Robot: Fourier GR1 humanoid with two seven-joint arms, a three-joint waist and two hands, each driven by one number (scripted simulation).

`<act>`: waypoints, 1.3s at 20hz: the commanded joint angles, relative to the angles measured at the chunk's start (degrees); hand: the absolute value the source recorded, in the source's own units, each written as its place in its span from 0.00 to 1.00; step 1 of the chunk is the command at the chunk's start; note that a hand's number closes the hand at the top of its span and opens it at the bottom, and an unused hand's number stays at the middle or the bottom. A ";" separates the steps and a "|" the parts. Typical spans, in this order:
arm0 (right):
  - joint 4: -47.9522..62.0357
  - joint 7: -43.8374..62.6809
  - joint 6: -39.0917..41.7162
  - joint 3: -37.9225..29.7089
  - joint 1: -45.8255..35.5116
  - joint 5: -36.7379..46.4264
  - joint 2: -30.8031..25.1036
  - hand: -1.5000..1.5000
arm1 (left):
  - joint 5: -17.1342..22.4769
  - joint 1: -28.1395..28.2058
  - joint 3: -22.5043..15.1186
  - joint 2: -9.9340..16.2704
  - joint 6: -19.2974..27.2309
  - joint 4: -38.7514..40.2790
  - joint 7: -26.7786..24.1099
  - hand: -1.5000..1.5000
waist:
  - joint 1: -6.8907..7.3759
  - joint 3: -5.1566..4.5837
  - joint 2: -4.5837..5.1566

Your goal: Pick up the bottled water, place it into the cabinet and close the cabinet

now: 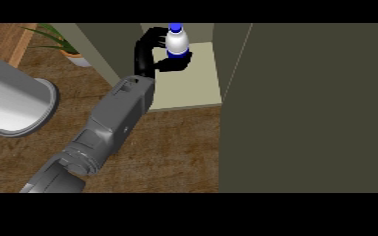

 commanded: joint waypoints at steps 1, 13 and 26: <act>-0.01 0.72 1.16 -0.17 -0.90 -3.26 -0.62 0.00 | -1.84 -3.83 -0.56 0.16 3.91 2.56 -1.54 0.00 | -0.46 0.03 0.26; -1.38 0.68 2.32 -0.38 0.32 -4.37 -0.43 0.00 | -1.39 -4.65 1.12 1.17 -4.40 2.05 -5.88 0.00 | -0.27 -0.09 0.36; -5.90 5.05 1.58 2.14 2.44 -4.23 0.59 0.00 | 1.41 -6.95 5.93 -1.78 -13.48 -2.27 -9.65 0.00 | 3.20 0.00 -1.26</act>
